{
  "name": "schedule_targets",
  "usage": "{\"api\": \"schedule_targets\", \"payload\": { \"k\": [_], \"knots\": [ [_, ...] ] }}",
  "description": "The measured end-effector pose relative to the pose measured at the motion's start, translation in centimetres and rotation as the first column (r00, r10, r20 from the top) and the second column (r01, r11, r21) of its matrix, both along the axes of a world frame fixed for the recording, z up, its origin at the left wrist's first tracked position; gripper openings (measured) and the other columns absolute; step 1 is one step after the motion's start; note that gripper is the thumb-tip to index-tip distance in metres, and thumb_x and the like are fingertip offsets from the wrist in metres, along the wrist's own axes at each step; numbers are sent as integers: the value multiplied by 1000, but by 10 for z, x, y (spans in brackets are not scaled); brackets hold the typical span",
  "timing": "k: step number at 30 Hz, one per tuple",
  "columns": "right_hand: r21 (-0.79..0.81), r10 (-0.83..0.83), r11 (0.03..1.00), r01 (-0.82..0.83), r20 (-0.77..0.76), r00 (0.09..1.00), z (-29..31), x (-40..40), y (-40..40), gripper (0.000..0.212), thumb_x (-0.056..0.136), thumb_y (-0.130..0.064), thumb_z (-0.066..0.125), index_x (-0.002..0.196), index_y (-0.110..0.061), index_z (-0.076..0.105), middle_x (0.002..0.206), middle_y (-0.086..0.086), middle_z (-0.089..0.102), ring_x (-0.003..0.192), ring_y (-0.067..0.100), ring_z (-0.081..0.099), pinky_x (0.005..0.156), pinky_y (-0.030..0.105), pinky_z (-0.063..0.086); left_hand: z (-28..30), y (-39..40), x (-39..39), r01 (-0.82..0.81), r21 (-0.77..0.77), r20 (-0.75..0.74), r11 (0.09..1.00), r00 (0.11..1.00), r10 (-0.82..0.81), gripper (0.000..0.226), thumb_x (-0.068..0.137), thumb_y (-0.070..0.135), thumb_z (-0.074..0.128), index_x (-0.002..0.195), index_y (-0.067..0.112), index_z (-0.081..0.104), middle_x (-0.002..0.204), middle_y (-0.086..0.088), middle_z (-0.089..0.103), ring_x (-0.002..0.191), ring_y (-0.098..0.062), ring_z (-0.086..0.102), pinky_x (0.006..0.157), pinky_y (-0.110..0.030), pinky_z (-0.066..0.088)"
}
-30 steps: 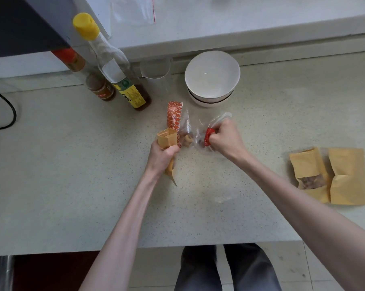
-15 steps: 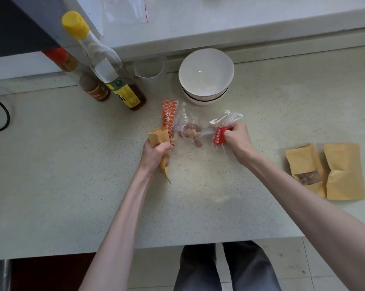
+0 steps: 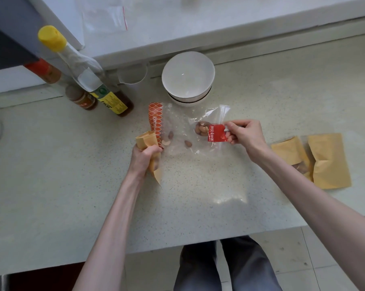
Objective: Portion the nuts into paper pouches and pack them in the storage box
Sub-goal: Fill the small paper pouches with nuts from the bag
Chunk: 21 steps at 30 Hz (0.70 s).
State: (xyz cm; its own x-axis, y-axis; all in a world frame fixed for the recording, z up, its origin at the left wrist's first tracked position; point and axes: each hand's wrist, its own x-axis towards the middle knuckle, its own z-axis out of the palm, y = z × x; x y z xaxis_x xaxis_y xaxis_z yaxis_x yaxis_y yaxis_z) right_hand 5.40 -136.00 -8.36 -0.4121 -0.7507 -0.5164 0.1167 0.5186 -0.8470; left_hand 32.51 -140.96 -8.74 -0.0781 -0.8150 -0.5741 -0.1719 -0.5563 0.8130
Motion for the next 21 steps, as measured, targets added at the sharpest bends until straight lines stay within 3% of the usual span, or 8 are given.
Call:
{"api": "schedule_targets", "payload": {
  "k": [6,10,15,18,21],
  "knots": [
    [0,-37,999,37,-41,998,6,-19,16,19,94,-2,52,98,2,70,59,12,59,39,6,51,43,17,44,1,-1,1,9,15,26,1000,1000,-10,18,63,23,69,79,18,61,67,-1,58,51,-14,48,41,-22,39],
    [5,-71,997,71,-62,996,11,-34,29,20,94,-1,51,100,5,69,61,13,59,39,6,50,43,16,43,3,-2,-3,23,23,56,999,998,-25,23,62,24,68,83,17,60,75,-6,56,57,-16,49,43,-22,40],
    [-3,-101,995,101,-90,991,17,-49,46,20,95,-3,52,101,7,69,58,11,58,39,6,49,42,16,42,13,4,-13,33,-70,147,997,989,-22,15,67,28,64,78,20,61,77,-3,61,64,-15,56,56,-29,46],
    [-8,-131,991,131,-102,986,22,-55,56,20,94,-4,53,100,6,70,50,1,59,38,6,48,41,17,41,15,14,-18,66,-184,310,981,951,-5,37,73,33,72,101,13,60,106,-6,58,91,-17,56,75,-28,47],
    [-30,-112,994,109,-106,988,37,-57,61,19,94,-6,54,97,2,71,48,-3,60,39,7,47,40,17,39,21,28,-28,285,-419,508,862,861,-38,56,77,26,79,119,7,47,126,-10,39,102,-13,45,74,-11,39]
  ]
}}
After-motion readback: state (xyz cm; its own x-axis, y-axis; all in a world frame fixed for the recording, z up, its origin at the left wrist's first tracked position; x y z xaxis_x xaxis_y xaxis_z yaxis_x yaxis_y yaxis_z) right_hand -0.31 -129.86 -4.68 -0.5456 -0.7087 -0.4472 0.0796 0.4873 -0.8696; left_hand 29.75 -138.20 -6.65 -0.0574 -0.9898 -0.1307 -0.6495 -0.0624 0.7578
